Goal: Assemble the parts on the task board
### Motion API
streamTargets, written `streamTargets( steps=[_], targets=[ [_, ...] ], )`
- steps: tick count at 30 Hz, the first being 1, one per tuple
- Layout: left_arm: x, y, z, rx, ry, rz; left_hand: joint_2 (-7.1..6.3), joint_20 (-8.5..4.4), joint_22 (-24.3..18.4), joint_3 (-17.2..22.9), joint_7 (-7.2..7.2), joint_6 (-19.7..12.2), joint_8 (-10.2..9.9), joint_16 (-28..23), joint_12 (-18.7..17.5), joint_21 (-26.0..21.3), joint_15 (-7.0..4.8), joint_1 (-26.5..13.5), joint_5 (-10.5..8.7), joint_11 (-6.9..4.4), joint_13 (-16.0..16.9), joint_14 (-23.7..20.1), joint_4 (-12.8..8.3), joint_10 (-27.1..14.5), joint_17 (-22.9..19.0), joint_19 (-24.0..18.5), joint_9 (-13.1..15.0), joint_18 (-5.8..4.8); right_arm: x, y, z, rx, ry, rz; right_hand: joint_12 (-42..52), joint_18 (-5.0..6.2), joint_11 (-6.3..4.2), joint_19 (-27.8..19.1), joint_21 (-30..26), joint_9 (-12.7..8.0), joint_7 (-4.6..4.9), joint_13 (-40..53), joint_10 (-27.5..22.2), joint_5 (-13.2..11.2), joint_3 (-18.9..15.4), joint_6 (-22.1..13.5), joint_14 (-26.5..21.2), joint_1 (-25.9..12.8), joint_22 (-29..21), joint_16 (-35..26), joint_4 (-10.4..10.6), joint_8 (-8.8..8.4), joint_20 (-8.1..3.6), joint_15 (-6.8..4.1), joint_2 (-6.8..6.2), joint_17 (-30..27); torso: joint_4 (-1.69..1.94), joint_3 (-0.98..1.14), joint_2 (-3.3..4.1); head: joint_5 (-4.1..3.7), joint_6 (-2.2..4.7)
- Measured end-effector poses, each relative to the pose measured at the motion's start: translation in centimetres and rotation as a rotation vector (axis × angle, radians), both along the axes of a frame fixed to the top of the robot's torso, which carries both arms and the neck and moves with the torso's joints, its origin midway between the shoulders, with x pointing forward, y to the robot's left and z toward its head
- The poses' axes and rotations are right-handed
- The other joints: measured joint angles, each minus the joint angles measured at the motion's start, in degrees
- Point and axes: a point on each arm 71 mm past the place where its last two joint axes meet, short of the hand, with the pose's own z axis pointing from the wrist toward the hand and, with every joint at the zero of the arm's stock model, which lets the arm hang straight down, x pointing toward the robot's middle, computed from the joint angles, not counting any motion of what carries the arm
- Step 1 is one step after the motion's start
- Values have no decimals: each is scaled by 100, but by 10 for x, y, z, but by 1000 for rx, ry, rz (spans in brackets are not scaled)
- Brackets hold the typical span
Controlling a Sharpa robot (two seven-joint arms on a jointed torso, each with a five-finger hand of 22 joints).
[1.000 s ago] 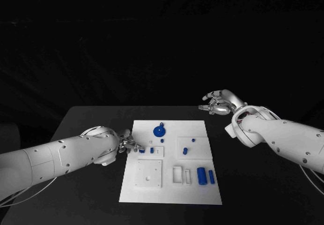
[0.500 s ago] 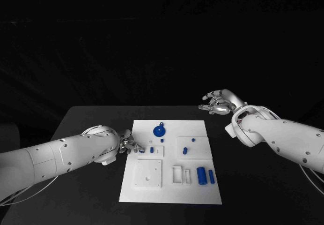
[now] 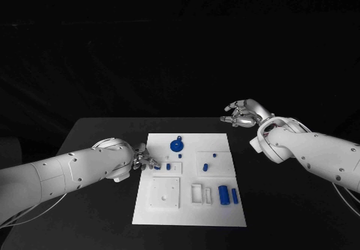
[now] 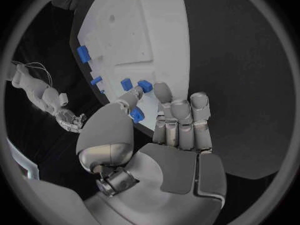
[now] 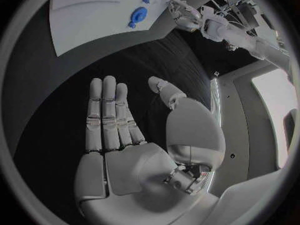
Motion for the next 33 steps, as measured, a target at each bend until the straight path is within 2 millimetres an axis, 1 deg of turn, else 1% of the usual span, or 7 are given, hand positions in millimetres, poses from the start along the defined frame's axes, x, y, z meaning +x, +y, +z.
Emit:
streamTargets(
  steps=[6, 9, 12, 19, 26, 29, 33],
  targets=[
    [1, -2, 1, -7, 2, -2, 209, 21, 13, -86, 0, 0, -105, 0, 23, 0, 20, 209, -1, 10, -17, -20, -283, -10, 0, -20, -13, 0, 0, 0, 0, 0, 0, 0, 0, -1, 0, 0, 0, 1, 0, 0, 0, 0, 0, 0, 0, 0, 0, 0, 0, 0, 0, 0, 0, 0, 1, -1, 0, -7, -12],
    [2, -3, 2, -12, 4, -4, 286, 21, 19, -114, 1, -1, -97, 0, 23, 0, 22, 286, -2, 9, -23, -22, -383, -10, 0, -20, -178, 0, 0, 0, 0, 0, 0, 0, 0, -2, 0, 0, 0, 0, 0, -5, 0, 0, 0, 0, 0, 0, 0, 0, 0, 0, 0, 0, 0, 0, 2, -1, 0, -8, -15],
    [2, -3, 1, -16, 8, -3, 309, 20, 20, -130, 11, -11, -82, 0, 44, 0, 30, 318, -22, 9, -25, -30, -440, -10, 0, -20, -187, 0, 0, 0, 0, 0, 0, 0, 0, -2, 0, 0, 0, 1, 1, -5, 0, 0, 0, -1, 0, 0, 0, 0, 0, 0, 0, 0, 0, 4, 2, -1, 0, -11, -20],
    [3, -3, 2, -20, 15, -4, 272, 21, 25, -149, 30, -30, -78, 0, 44, -16, 39, 420, -23, 9, -39, -40, -578, -10, -1, -20, -215, -1, 0, 0, 0, 0, 1, 0, 0, -5, 0, 0, 0, -5, 1, -6, 0, 0, -10, -1, 0, 0, -1, -21, 10, 0, 0, 0, 0, 6, 3, 3, 0, -12, -34],
    [3, -2, 2, -32, 21, 2, 381, 21, 33, -96, 72, -72, -84, 14, 67, -22, 52, 593, -34, 9, -56, -52, -779, -10, -1, -20, -299, 0, 0, 0, -1, 0, 2, -1, 0, -6, 0, 0, 0, -4, 1, -11, 0, 0, -16, -1, 0, 0, 4, -21, 16, 0, 0, 0, 0, 14, 3, 3, -1, -8, -34],
    [3, -1, 3, -38, 24, 5, 442, 21, 39, -63, 93, -94, -99, 22, 67, -22, 58, 654, 17, 9, -63, -58, -856, -10, -1, -20, -300, -89, 0, 0, -1, 0, 2, -1, 0, -6, 0, 0, 0, -4, 1, -11, -1, 0, -16, -1, 0, 0, 4, -21, 16, 0, 0, 0, 0, 14, 2, 3, -1, -6, -39],
    [3, -1, 2, -47, 29, 11, 443, 21, 46, -95, 100, -100, -101, 22, 79, -22, 57, 670, 156, 9, -67, -57, -889, -10, 0, -20, -299, -89, 0, 0, -2, 0, 3, -1, 0, -7, 0, 0, -4, -4, 1, -13, -1, 0, -16, -1, 0, -3, 4, -21, 16, 0, 0, 0, 3, 14, 2, 3, -2, -6, -41]
  ],
)
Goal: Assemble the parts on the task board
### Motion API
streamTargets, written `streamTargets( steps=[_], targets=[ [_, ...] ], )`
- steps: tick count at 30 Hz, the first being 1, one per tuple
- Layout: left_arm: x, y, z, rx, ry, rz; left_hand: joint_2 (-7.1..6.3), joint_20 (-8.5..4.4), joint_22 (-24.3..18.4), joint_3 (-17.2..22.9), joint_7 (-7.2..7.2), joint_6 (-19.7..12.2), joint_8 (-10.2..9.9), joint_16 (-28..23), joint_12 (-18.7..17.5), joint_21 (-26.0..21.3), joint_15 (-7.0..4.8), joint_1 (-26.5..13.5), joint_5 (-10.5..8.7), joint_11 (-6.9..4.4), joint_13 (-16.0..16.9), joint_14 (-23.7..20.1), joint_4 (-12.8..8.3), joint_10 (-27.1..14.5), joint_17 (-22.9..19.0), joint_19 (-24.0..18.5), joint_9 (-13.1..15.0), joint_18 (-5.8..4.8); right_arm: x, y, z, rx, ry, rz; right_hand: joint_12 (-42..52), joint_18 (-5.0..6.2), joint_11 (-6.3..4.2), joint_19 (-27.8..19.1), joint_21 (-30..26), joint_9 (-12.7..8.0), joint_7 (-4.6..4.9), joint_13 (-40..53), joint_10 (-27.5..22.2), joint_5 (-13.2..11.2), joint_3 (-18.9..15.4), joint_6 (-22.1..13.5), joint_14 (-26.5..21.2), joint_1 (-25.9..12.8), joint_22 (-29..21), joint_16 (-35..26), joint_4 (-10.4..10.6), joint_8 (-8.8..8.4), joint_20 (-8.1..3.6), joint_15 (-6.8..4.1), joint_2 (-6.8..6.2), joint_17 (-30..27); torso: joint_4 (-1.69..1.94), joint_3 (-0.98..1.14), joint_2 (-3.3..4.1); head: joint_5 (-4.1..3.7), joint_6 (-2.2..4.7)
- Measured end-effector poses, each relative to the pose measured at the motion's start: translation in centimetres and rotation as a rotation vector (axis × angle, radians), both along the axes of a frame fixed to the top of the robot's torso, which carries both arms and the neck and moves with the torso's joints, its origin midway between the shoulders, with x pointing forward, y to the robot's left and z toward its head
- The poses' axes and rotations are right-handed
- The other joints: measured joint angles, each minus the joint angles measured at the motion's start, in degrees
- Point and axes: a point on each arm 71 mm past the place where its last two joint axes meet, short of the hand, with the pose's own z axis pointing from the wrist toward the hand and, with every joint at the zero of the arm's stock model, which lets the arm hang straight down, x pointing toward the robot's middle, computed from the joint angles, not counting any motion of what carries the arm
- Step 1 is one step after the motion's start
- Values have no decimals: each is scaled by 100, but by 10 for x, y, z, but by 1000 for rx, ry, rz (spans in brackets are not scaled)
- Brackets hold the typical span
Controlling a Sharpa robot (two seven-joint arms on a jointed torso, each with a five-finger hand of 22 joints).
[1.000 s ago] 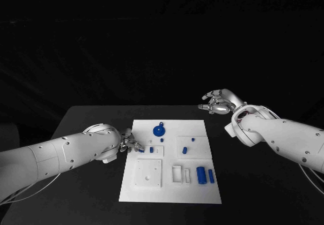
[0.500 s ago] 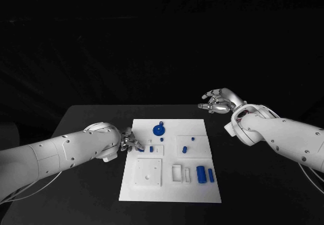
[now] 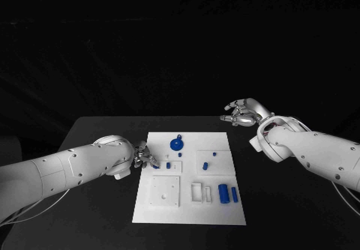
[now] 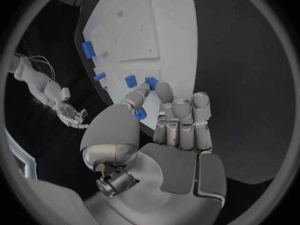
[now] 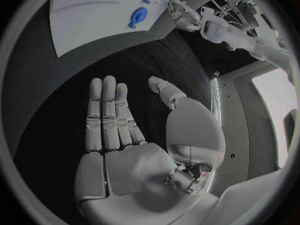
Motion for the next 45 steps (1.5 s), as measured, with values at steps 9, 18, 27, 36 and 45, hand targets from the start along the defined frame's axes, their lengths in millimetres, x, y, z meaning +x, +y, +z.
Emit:
streamTargets(
  steps=[9, 18, 27, 36, 45],
  targets=[
    [0, 3, 0, -31, 12, 22, 137, 0, 21, 122, 0, 0, -6, 40, 34, 0, 0, 71, 238, 7, -21, 0, -377, 7, 13, 0, -34, 0, 0, 0, 0, 0, 0, 0, 0, -4, 19, 0, -19, 0, -5, -3, -19, 0, 0, 5, 0, -20, 0, 0, 0, 0, 0, 0, 20, 6, 3, -4, -2, 2, -4],
    [0, 2, 1, -80, 26, 43, 526, -11, 35, 165, -28, 177, 122, 63, 43, 0, 6, 404, 444, -9, -47, 66, -544, 79, 28, 34, 27, 0, 0, 0, 0, 0, 0, 0, 0, -6, 19, 0, -19, 1, -9, -8, -19, 0, 0, 9, 0, -20, 4, 0, 0, 0, 0, 0, 20, 12, 3, -4, -2, 13, 3],
    [-2, 5, -1, -106, 35, 69, 564, -31, 50, 158, -79, 288, 239, 85, 72, 0, 6, 366, 604, -43, -64, 91, -553, 126, 34, 96, 108, 0, 0, 0, 0, 0, 0, 1, 0, -7, 19, 0, -19, -4, -8, -10, -19, 0, 0, 8, 0, -20, 4, -23, 0, 0, 0, 0, 20, 17, 0, 4, -1, 16, 13],
    [-2, 6, -2, -121, 35, 83, 566, -30, 55, 151, -47, 255, 264, 85, 72, 0, 4, 364, 610, -43, -78, 95, -560, 125, 34, 95, 198, 0, 0, 0, 0, 0, 0, 0, 0, -9, 19, 0, -19, -4, -7, -14, -19, 0, -16, 7, 0, -20, 8, -23, 16, 0, 0, 0, 20, 17, 0, 4, 0, 15, 25],
    [-2, 7, -3, -139, 29, 93, 586, -31, 55, 149, -69, 233, 265, 85, 94, 0, 3, 344, 554, -43, -84, 99, -561, 125, 33, 95, 221, 0, 0, -1, 0, 0, 0, -1, 0, -17, 19, 0, -19, -4, -4, -19, -19, 0, -15, 4, 0, -20, 8, -23, 16, 0, 0, 0, 20, 23, 0, -4, 1, 10, 28]
  ],
)
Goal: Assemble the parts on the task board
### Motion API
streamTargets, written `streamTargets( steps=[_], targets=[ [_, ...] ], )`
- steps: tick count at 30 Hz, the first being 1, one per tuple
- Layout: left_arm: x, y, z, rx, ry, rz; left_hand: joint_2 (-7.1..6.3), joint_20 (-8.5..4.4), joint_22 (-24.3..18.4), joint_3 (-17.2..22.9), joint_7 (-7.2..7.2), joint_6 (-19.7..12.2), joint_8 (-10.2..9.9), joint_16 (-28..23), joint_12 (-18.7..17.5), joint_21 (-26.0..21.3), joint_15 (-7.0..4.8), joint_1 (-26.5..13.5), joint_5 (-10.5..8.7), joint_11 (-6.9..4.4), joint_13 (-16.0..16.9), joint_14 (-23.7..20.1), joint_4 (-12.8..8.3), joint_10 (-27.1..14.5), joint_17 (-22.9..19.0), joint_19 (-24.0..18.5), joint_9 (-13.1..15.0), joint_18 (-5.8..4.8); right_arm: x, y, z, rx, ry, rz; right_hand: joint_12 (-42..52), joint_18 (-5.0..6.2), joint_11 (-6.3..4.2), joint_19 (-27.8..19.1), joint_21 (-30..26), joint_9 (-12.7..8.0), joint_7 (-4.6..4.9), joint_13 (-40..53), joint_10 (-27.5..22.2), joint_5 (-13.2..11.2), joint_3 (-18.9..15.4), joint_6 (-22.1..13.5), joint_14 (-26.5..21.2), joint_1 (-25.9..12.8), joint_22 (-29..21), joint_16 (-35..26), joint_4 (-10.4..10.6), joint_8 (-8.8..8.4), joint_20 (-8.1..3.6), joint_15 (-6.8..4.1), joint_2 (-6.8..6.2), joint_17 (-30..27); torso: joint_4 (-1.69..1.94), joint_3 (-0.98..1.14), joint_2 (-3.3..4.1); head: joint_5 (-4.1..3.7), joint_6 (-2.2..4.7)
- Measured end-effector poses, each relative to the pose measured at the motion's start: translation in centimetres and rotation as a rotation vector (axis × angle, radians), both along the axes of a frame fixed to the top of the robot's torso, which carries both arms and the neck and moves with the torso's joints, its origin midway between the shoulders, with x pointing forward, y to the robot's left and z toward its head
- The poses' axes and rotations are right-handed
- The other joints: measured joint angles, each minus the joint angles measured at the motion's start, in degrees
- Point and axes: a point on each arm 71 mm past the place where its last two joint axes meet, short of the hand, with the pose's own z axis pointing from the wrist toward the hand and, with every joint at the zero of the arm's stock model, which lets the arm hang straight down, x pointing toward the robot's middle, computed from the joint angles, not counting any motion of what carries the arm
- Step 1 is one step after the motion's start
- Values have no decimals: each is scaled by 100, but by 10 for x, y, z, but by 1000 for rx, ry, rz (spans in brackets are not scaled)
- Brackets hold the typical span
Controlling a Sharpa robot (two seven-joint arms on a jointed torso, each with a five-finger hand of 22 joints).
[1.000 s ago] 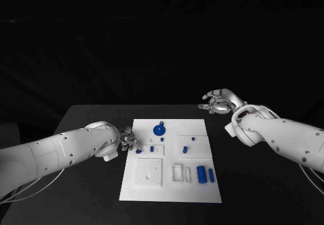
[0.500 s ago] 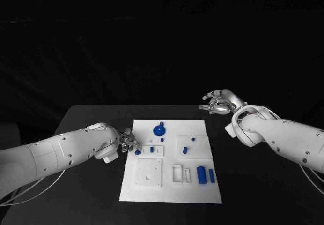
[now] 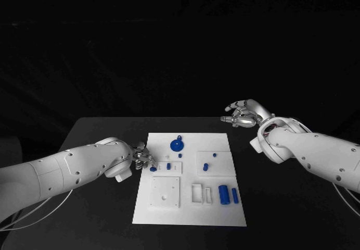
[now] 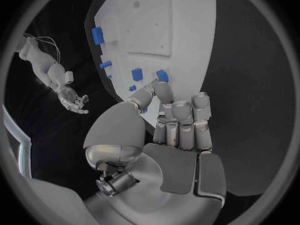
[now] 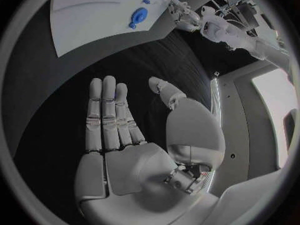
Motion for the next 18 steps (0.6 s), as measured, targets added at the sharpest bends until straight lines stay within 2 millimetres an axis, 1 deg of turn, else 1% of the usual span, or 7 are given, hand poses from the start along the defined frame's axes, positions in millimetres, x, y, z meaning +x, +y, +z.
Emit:
streamTargets(
  steps=[1, 4, 8, 10, 18],
  targets=[
    [0, 0, 0, -3, -1, 2, 0, 9, 2, -7, 0, 0, 0, 0, 0, 0, 0, 0, 0, 0, 0, 0, -6, 0, 0, 11, 1, 0, 0, 0, 0, 0, 0, 0, 0, -13, 0, 0, 0, 0, 0, 0, 0, 0, 0, 0, 0, 0, 0, 0, 0, 0, 0, 0, 0, 0, 0, 0, 1, -1, 0],
    [-1, 1, -1, -15, -4, 7, 0, -8, 7, -3, 0, 0, -4, 0, 0, 0, 0, 0, -1, -3, -4, 0, -10, 3, 2, 33, 10, 0, 0, 0, 0, 0, 0, 0, 0, 22, 0, 0, 0, 0, 1, 0, 0, 0, 0, -1, 0, 0, 0, 0, 0, 0, 0, 0, 0, 0, 1, -4, 2, -5, 0],
    [-2, -1, -1, -36, -8, 6, -1, -9, 7, 11, -1, -1, -1, 0, 0, 0, 1, -1, -2, -21, -6, 2, -24, 20, 6, 32, 11, 0, 0, 0, 0, 0, 0, 0, 0, 52, 0, 0, 0, 0, 2, 0, 0, 0, 0, -2, 21, 0, 0, 0, 0, 0, 0, 20, 0, 6, 2, -3, 2, -15, 0],
    [-3, -3, -2, -48, -9, 2, -1, -9, 7, 11, -3, -3, 27, 0, 0, 0, 8, -1, -2, -21, -6, 8, -25, 21, 6, 32, 11, 0, 0, 0, 0, 0, 0, 0, 0, 55, 0, 0, 0, 0, 2, -4, 0, 0, 0, -2, 20, 0, 0, 0, 0, 0, 0, 20, 0, 6, 2, -4, 2, -20, 0],
    [-3, -6, -1, -82, -22, -4, -2, -9, 12, 10, -11, -11, 30, 0, 0, 0, 9, -1, -23, -21, -11, 9, -25, 21, 5, 32, 12, 0, 0, 0, 0, -1, 1, -2, 0, 56, 0, 0, 0, -5, 3, -5, 0, 0, 0, -3, 20, 0, 5, 0, 0, 0, 0, 20, 0, 12, 1, -3, 2, -28, 0]
  ],
)
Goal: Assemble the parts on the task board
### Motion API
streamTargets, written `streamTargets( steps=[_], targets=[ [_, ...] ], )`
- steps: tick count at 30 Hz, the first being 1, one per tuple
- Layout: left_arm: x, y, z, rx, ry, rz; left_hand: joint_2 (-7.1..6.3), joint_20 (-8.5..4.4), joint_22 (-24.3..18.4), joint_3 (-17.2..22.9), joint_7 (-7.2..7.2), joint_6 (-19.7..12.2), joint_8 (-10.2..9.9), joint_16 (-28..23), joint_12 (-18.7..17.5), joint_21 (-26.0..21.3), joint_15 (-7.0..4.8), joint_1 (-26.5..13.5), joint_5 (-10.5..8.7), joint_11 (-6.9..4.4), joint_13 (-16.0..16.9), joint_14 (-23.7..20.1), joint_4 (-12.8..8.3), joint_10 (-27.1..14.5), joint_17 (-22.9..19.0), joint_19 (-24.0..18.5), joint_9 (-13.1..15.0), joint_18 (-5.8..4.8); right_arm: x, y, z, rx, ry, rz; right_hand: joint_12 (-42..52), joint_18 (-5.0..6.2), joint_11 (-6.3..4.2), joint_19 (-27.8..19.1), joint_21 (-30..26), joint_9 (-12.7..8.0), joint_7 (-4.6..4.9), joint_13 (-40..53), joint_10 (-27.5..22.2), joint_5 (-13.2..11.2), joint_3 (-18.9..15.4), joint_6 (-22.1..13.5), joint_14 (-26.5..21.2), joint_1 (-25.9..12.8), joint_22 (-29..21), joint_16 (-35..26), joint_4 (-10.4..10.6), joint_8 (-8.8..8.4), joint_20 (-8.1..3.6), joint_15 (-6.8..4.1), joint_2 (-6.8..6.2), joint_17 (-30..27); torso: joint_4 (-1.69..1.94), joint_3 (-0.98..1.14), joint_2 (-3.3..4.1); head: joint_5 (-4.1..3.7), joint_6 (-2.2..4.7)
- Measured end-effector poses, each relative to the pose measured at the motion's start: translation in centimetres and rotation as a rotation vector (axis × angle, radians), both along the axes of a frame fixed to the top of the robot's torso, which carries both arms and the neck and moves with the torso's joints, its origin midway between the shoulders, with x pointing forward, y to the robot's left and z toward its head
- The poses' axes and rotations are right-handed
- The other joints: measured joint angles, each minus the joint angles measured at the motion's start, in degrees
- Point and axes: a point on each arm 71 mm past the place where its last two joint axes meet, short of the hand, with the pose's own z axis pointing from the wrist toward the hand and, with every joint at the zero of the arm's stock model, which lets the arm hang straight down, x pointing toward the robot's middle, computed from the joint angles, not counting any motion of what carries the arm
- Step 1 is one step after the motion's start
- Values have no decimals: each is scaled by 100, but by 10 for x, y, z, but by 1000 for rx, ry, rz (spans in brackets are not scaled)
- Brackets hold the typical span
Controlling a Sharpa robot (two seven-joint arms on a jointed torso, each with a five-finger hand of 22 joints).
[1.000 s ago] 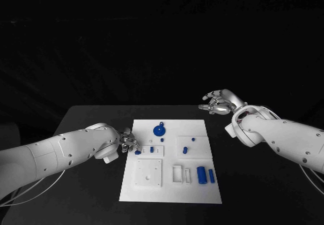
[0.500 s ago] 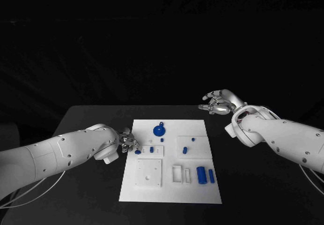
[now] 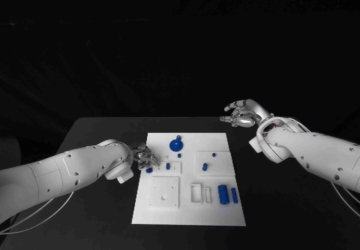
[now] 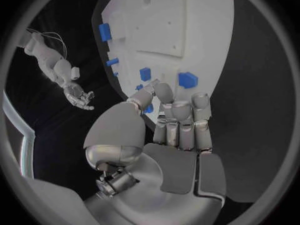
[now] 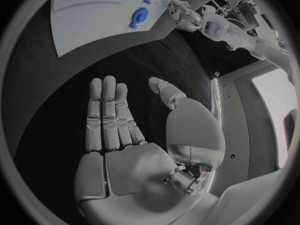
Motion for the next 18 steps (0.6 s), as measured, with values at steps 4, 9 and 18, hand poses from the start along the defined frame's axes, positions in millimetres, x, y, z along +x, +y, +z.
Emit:
streamTargets(
  steps=[4, 9, 18],
  targets=[
    [0, 0, 1, -16, -9, 2, -1, 0, 2, 11, 0, 0, 0, 0, 0, 0, 0, -1, -1, 0, 0, 0, 11, 0, 0, 0, 0, 0, 0, 0, 0, 0, 0, 0, 0, -1, 0, 0, 0, 0, 1, 0, 0, 0, 0, 0, 0, 0, 0, -22, 0, 0, 0, 0, 0, 0, 0, 3, 0, -1, -1],
    [1, 3, 2, -35, -25, 20, -8, 0, 8, 13, 57, -120, -54, 0, 0, 0, 3, -7, -22, 22, -15, 5, 13, 21, -1, -1, 55, 0, 0, 0, 0, 0, 1, -1, 0, -2, 0, 0, 0, 0, 1, -5, 0, 0, 0, -1, 0, 0, 0, -22, 0, 0, 0, 0, 0, 0, 0, 6, -1, -2, 2],
    [3, 20, 10, -56, -38, 75, -782, -9, -36, -227, 143, -451, -153, -45, -1, -112, -19, -662, -585, 126, -45, 60, 410, -41, -41, 31, 14, 0, 0, -1, 0, 0, 1, -1, 0, -7, 0, 0, 0, 1, 8, -5, 0, 0, 0, -8, 0, 0, -1, -22, 0, 0, 0, 0, 0, 6, -1, 6, -5, 2, 13]
  ],
)
